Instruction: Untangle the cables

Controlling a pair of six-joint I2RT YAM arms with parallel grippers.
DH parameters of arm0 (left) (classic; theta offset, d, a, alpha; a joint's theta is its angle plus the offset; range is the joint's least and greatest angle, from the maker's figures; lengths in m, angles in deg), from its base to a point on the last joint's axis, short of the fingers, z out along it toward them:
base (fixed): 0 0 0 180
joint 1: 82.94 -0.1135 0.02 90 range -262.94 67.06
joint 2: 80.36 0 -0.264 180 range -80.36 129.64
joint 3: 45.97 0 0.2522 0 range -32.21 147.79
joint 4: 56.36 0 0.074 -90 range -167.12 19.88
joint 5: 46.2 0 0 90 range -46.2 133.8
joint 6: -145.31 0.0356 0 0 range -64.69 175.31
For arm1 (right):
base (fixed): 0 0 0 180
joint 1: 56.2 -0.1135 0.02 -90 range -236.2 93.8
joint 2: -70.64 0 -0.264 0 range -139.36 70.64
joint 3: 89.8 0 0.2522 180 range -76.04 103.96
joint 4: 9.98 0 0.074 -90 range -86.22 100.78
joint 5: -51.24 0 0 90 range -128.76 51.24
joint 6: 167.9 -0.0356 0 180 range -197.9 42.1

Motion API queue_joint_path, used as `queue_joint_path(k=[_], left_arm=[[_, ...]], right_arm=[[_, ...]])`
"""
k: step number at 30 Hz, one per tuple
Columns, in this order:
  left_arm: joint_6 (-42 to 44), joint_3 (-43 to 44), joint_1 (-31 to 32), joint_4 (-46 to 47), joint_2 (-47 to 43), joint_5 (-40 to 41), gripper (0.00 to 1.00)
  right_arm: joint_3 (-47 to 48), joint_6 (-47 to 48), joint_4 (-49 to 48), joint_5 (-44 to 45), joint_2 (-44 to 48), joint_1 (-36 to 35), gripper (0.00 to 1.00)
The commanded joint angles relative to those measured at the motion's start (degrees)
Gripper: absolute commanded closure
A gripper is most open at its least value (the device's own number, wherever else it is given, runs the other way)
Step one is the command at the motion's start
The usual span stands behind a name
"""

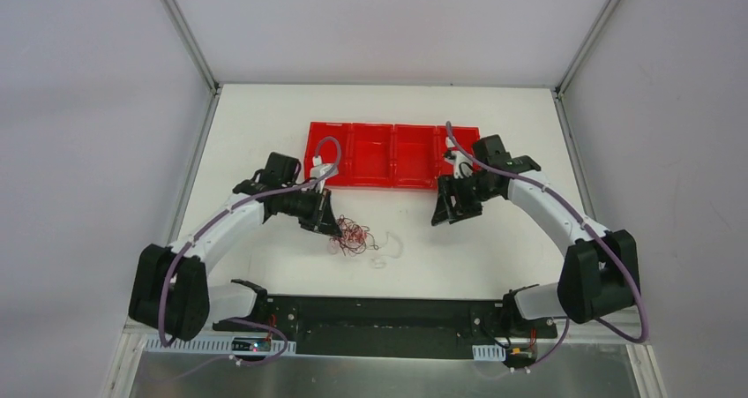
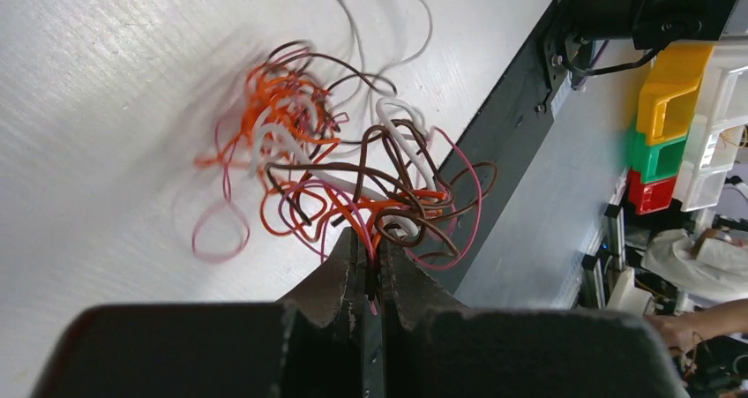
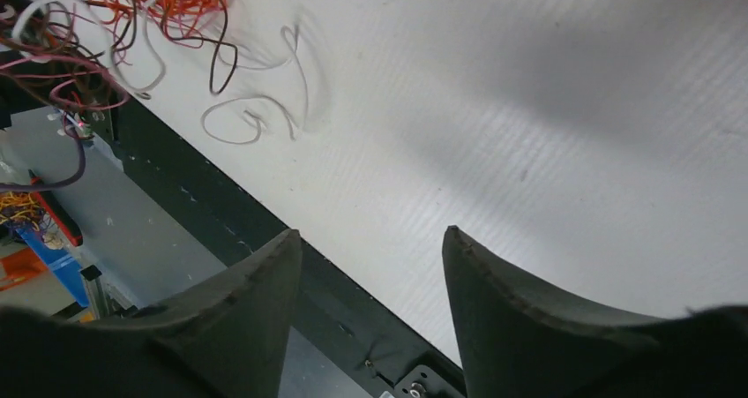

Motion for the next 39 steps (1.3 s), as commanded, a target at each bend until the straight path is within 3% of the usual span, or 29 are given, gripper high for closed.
queue_joint_path(k=[1, 4, 10, 17, 22, 30, 39], left_arm=[[3.06, 2.99, 0.11, -2.22, 7.71, -3.16, 1.00], [2.44, 3.54, 0.02, -2.46, 13.40, -0.55, 1.00], [-0.20, 3.67, -0.57, -2.21, 20.31, -0.44, 1.00], [-1.17, 5.12, -2.23, -4.75, 26.02, 2.29, 1.00], [-2.27, 5.77, -2.79, -6.28, 29.30, 2.52, 1.00], [-1.89, 6.68, -2.79, -6.77, 30.98, 1.96, 1.00], [-2.79, 6.47, -4.41, -6.31, 30.94, 2.28, 1.00]], right_arm=[[3.00, -4.46, -5.06, -3.76, -2.73, -5.55, 0.30], [5.88, -8.06, -9.81, -2.23, -6.41, -10.49, 0.20], [10.26, -11.49, -19.27, -0.12, -14.28, -17.72, 0.17], [11.85, -15.59, -28.61, 1.66, -22.56, -23.64, 0.17], [11.19, -17.25, -34.04, 3.77, -25.08, -27.09, 0.23], [15.19, -16.84, -30.43, 8.95, -31.48, -31.43, 0.41], [17.48, -9.44, -20.64, 15.62, -32.93, -36.77, 0.39]])
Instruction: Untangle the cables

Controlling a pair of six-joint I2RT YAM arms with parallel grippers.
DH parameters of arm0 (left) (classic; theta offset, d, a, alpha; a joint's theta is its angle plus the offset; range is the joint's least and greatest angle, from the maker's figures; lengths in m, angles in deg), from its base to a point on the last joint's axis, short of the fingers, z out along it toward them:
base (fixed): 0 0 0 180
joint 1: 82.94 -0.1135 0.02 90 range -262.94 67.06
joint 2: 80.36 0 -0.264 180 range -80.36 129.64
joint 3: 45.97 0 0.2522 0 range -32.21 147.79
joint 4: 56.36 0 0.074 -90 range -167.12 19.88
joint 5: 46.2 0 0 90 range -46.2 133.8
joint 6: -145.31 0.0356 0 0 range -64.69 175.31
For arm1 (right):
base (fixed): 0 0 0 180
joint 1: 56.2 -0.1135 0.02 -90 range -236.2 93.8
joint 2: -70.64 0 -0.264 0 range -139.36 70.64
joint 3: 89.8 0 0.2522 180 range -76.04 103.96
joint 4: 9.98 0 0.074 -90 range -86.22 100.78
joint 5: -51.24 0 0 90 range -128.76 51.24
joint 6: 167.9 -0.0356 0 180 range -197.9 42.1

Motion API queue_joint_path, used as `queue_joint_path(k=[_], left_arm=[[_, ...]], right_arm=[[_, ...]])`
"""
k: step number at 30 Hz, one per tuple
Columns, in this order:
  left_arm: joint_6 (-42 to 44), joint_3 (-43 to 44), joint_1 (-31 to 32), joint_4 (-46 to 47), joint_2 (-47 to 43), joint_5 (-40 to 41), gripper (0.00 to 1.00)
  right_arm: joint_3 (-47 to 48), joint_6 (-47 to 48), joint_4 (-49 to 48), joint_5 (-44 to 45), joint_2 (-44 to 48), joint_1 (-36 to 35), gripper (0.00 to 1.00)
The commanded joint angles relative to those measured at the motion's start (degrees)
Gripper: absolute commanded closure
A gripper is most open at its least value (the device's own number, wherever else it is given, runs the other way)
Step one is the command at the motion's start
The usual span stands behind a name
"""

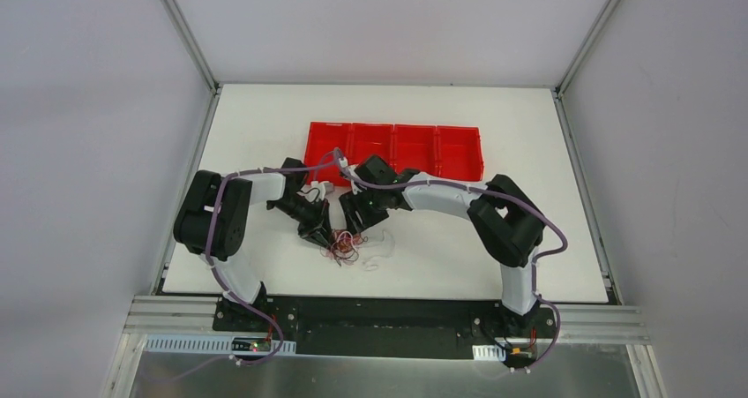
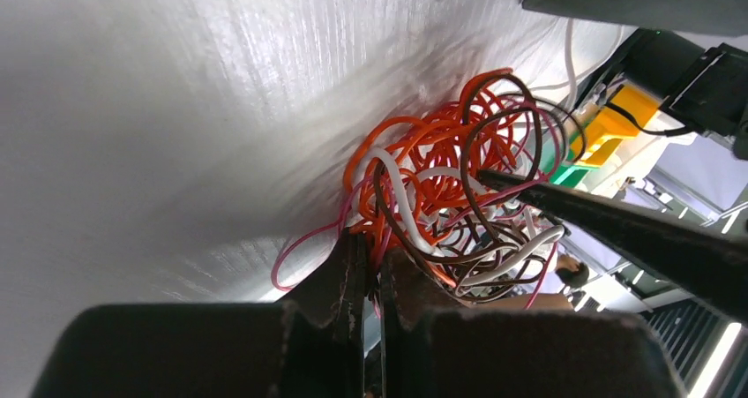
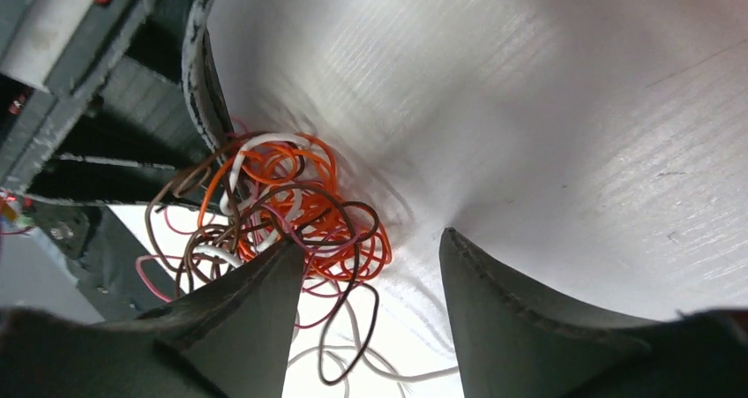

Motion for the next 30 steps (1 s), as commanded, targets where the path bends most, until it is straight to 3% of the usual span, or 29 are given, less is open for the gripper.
queue_joint_path(k=[1, 6, 12, 14, 16, 23, 30], left_arm=[[0.18, 0.80, -0.90, -0.15, 0.43, 0.36, 1.00], [-0.69, 0.70, -1.88, 0.35, 0.60, -0.53, 1.00], [-1.66, -0.82, -2.74, 1.41, -0.83, -2.11, 1.00], [-1.65, -1.13, -3.04, 1.41, -1.28, -2.09, 1.00], [-1.49, -1.48, -3.61, 1.42, -1.99, -2.09, 1.00], [-0.45, -2.53, -7.53, 0.07, -6.22, -1.13, 1.00], [1.84, 2.34, -10.36, -6.26, -10.00, 1.95, 1.00]], right_arm=[[-0.22, 6.55, 7.13, 5.43, 0.30, -4.30, 0.39], [-4.09, 7.80, 7.88, 11.48, 1.62, -5.81, 0.43], [-5.37, 7.23, 6.45, 16.18, 2.34, -5.82, 0.57], [-4.18, 7.37, 7.35, 18.45, 1.07, -5.52, 0.70], [-3.23, 7.37, 8.61, 18.87, 0.49, -4.30, 0.99], [-9.29, 8.84, 11.58, 21.29, 9.14, 3.09, 1.00], [-15.22, 11.39, 18.80, 23.16, 21.05, 10.82, 1.00]])
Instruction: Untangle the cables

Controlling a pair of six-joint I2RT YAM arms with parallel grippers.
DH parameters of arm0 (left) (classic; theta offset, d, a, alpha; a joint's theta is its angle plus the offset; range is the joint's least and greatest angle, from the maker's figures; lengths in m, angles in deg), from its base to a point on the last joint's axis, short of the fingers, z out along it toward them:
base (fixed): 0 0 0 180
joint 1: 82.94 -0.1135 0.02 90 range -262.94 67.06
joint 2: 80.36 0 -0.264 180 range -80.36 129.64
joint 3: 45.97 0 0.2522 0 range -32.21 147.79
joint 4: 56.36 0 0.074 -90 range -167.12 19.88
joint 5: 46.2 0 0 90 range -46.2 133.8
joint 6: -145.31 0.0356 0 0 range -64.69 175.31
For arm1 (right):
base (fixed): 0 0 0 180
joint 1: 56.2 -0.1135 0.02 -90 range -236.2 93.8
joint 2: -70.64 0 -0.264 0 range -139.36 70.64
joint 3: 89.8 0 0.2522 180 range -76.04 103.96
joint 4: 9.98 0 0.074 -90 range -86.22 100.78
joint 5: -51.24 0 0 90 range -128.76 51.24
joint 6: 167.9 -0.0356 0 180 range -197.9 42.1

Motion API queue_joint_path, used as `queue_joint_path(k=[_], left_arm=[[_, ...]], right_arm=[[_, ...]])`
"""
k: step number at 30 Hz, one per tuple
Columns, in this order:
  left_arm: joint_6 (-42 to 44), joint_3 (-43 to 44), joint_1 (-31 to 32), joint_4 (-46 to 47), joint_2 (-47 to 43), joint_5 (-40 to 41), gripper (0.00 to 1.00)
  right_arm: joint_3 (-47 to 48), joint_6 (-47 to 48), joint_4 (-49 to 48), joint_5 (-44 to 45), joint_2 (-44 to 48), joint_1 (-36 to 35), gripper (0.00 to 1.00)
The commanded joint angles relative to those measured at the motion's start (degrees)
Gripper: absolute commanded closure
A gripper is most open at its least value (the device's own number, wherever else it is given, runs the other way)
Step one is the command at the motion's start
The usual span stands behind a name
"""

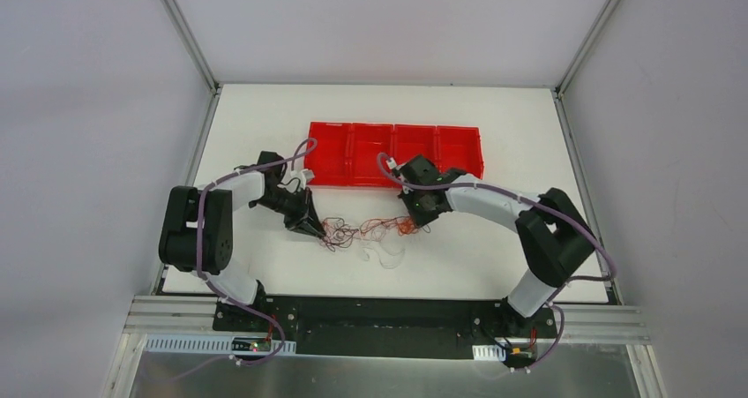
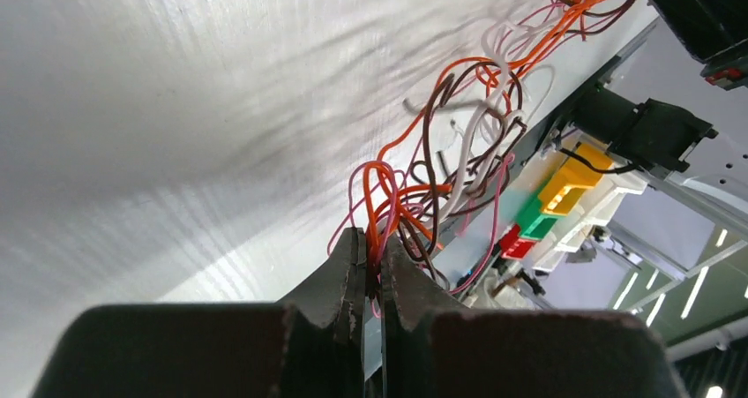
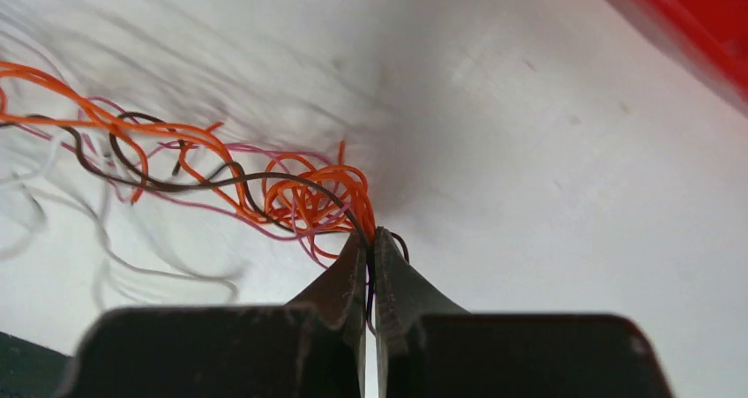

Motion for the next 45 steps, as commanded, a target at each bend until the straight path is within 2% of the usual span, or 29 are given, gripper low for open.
queue_joint_path(k=[1, 12, 19, 28, 32, 38, 43, 45], left_arm=[[3.92, 4.86, -2.03, -6.66, -3.97, 3.27, 1.00], [23.77, 18.27, -14.98, -24.44, -7.06, 14.89, 1.00], [34.10, 22.17, -25.51, -28.63, -6.63, 18.51, 1.00], [41.82, 22.51, -31.68, -30.02, -4.28, 23.12, 1.00], [42.89, 22.73, -32.63, -29.96, -3.05, 22.25, 1.00], [42.50, 21.61, -30.56, -30.08, -5.41, 18.01, 1.00], [41.06, 20.14, -26.18, -30.42, -7.68, 13.76, 1.00], [40.67, 19.59, -24.75, -30.57, -9.20, 8.68, 1.00]], right_arm=[[-2.12, 3.24, 9.38, 3.78, 8.31, 4.75, 1.00], [-6.52, 13.07, 16.87, 1.62, 23.81, 23.58, 1.00], [-7.27, 20.89, 21.63, -1.84, 30.35, 36.09, 1.00], [-4.87, 26.61, 24.95, -6.86, 30.69, 47.96, 1.00], [-3.32, 26.71, 26.43, -9.75, 29.11, 49.50, 1.00], [1.65, 25.17, 32.45, -22.53, 26.78, 48.91, 1.00], [3.89, 21.76, 33.26, -30.11, 25.93, 44.82, 1.00], [4.40, 19.12, 32.61, -33.20, 25.61, 41.62, 1.00]])
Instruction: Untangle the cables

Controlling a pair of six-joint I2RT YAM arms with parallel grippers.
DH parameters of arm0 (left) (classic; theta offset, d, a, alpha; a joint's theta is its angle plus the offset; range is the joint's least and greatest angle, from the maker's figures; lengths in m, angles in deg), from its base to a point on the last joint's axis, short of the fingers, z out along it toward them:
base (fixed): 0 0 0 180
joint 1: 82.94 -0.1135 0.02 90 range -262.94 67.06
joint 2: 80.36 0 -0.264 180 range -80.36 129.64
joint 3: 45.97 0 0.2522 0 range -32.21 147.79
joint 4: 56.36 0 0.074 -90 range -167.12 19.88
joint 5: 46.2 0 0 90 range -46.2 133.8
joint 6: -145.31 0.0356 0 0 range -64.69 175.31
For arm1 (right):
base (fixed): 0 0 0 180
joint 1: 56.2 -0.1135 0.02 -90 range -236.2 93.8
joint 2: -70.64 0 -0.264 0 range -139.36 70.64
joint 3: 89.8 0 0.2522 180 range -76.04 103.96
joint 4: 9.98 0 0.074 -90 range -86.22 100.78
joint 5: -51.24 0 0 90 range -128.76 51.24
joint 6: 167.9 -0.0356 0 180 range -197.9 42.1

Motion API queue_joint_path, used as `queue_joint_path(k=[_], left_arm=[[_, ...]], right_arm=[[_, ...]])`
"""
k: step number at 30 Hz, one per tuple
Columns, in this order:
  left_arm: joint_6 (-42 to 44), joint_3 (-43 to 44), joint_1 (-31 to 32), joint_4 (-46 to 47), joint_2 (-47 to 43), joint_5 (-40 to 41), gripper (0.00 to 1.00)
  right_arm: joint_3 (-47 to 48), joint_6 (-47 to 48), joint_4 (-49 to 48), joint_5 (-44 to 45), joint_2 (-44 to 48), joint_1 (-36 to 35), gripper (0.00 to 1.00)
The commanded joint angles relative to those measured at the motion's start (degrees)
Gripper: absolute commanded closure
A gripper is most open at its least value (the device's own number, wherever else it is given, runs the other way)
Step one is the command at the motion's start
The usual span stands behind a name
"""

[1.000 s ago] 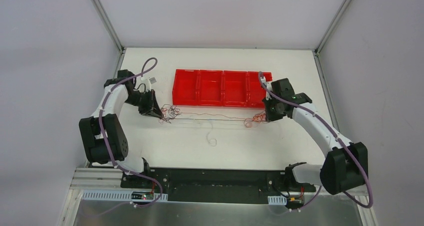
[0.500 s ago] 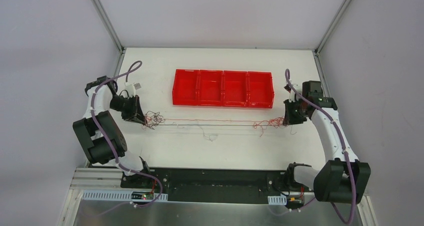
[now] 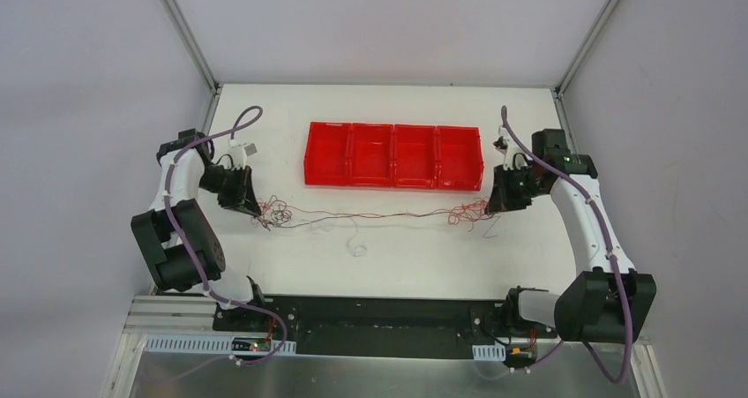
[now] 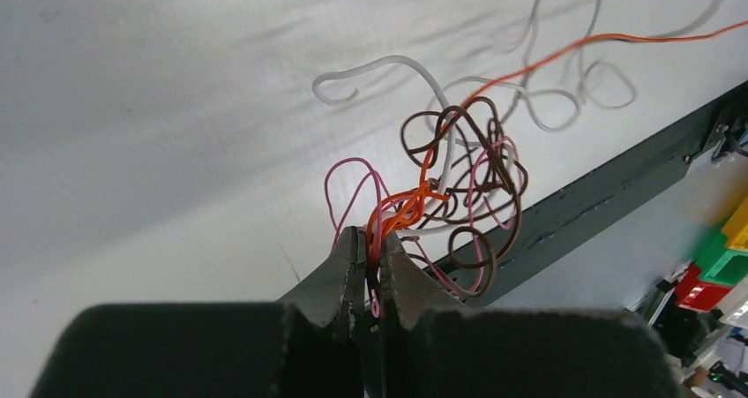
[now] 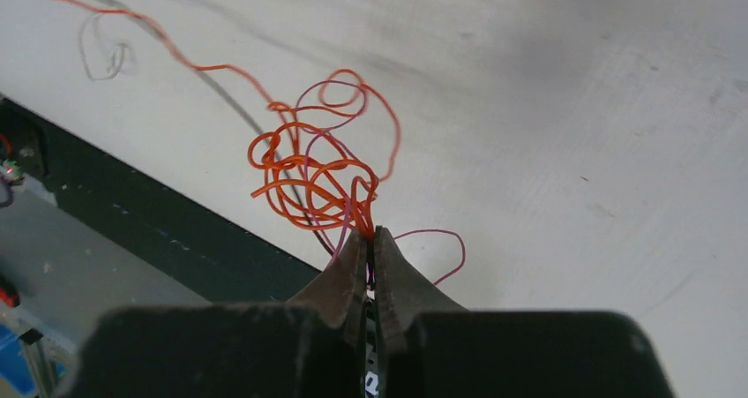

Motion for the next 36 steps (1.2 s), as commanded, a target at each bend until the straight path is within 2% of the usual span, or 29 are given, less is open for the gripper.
queue_joint_path(k=[1, 3, 4, 6, 7, 8, 9, 10, 13, 14, 17, 19, 22, 24, 27, 30, 33, 35, 36], left_arm=[[0.61, -0.84, 3.41, -0.48, -5.25, -9.35, 1.00], [0.96, -1.08, 4.48, -0.63, -6.95, -15.30, 0.97], [1.31, -1.03, 4.57, -0.66, -7.87, -18.25, 0.75], [1.74, -0.36, 4.53, -0.64, -9.90, -24.38, 0.47], [1.85, 0.18, 4.61, -0.62, -11.06, -27.69, 0.26], [1.65, 0.72, 4.87, -0.36, -12.32, -30.93, 0.10], [0.29, 1.18, 5.75, 0.74, -13.51, -33.11, 0.03], [-2.03, 1.45, 7.19, 2.71, -14.93, -34.32, 0.01], [-12.97, 0.12, 14.21, 14.80, -19.06, -34.08, 0.01], [-20.18, -1.45, 16.83, 20.62, -20.60, -33.16, 0.01], [-34.85, -7.34, 25.49, 39.79, -24.16, -28.57, 0.01], [-40.63, -10.11, 32.24, 49.67, -24.78, -24.35, 0.01], [-42.06, -8.43, 43.36, 54.32, -21.42, -19.68, 0.01], [-41.77, -6.55, 48.33, 55.80, -18.70, -16.49, 0.01], [-40.06, -3.92, 53.44, 57.82, -14.34, -15.07, 0.02], [-40.06, -2.77, 56.64, 59.16, -11.03, -15.46, 0.08], [-40.72, -3.07, 58.64, 59.90, -9.57, -14.89, 0.23], [-42.23, -3.56, 58.79, 62.08, -9.36, -14.94, 0.49], [-42.39, -3.86, 58.80, 62.04, -9.66, -15.36, 0.67]], right_arm=[[2.96, -4.63, 1.34, -9.59, -0.53, -6.13, 1.00], [2.80, -7.69, -1.21, -12.32, -0.61, -9.61, 1.00], [2.63, -9.17, -2.69, -13.39, -0.54, -11.26, 1.00], [2.44, -12.00, -6.86, -15.20, -0.31, -14.69, 1.00], [2.45, -13.05, -8.36, -15.95, -0.25, -16.13, 1.00], [2.71, -13.93, -9.69, -16.91, -0.24, -17.31, 1.00], [3.12, -14.73, -10.70, -17.95, -0.40, -18.24, 1.00], [3.67, -15.48, -11.29, -19.22, -0.84, -19.04, 1.00], [6.13, -17.18, -11.85, -23.86, -2.68, -20.30, 1.00], [6.88, -17.45, -11.89, -25.27, -3.12, -20.60, 1.00], [9.28, -18.24, -11.84, -29.96, -4.38, -21.75, 1.00], [10.81, -18.26, -11.35, -32.19, -5.33, -22.38, 1.00], [12.33, -18.56, -10.66, -34.83, -5.76, -23.17, 1.00], [12.38, -19.26, -11.25, -36.19, -5.63, -23.65, 1.00], [12.16, -19.88, -11.64, -37.69, -5.40, -24.54, 1.00], [11.64, -20.92, -12.61, -38.19, -4.77, -25.13, 1.00], [11.31, -21.27, -12.97, -37.78, -4.23, -25.41, 1.00], [10.83, -21.47, -12.96, -37.20, -4.04, -25.30, 1.00], [10.45, -21.46, -13.04, -36.66, -3.84, -24.98, 1.00]])
